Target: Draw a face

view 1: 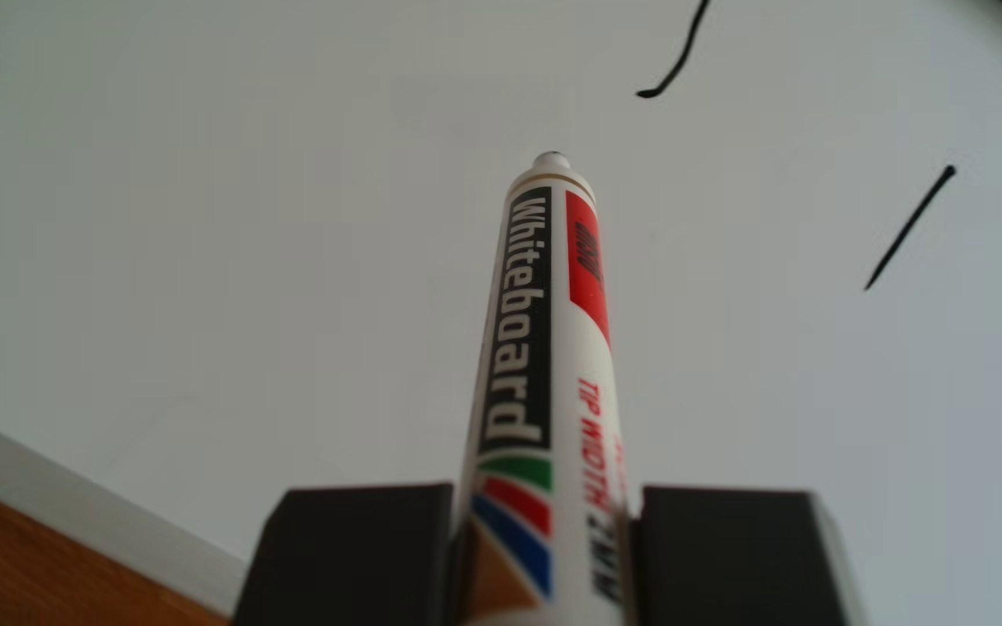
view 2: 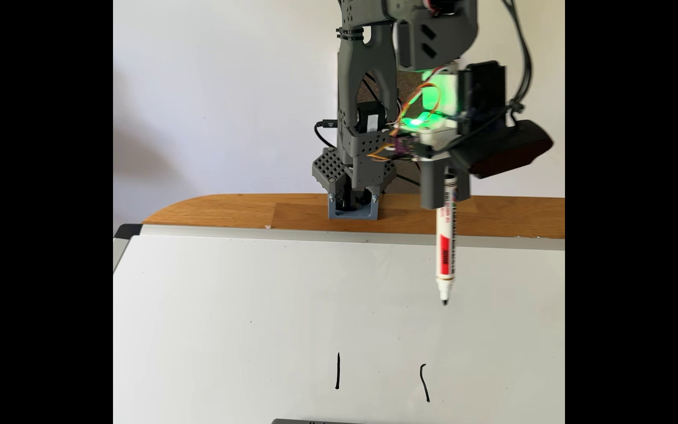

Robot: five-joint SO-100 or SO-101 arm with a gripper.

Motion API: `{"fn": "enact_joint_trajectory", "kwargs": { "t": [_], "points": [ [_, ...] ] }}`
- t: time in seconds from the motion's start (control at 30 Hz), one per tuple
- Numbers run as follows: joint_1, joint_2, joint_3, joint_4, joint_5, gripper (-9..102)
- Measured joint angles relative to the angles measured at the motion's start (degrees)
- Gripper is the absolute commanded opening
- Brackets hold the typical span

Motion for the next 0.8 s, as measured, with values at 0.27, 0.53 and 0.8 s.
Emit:
{"fn": "enact_joint_trajectory", "kwargs": {
  "t": [0.27,0.53,0.8],
  "points": [
    [-4.7,-0.1,7.0,-4.0,4.7,-1],
    [-8.0,-0.1,11.4,-9.4,7.6,-1],
    [-13.9,-0.1,12.0,-9.5,7.6,-1]
  ]
}}
